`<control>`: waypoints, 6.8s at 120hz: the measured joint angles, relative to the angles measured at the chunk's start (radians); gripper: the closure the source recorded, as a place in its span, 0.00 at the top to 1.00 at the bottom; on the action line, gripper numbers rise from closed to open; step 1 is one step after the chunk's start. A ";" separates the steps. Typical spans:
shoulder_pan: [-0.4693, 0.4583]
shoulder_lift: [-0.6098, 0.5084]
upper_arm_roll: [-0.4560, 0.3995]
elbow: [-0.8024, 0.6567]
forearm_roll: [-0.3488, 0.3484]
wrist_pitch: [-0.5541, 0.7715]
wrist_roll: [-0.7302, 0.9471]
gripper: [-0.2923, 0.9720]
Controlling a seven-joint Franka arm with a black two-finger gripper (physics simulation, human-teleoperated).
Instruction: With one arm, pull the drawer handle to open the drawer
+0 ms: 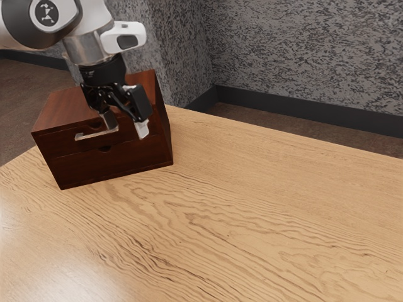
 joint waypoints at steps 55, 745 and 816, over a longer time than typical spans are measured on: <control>0.218 0.000 0.002 -0.001 -0.005 0.150 0.026 0.75; 0.202 -0.185 0.133 -0.739 0.064 0.957 -2.099 0.15; 0.198 -0.329 0.094 -0.886 0.096 0.958 -2.101 0.15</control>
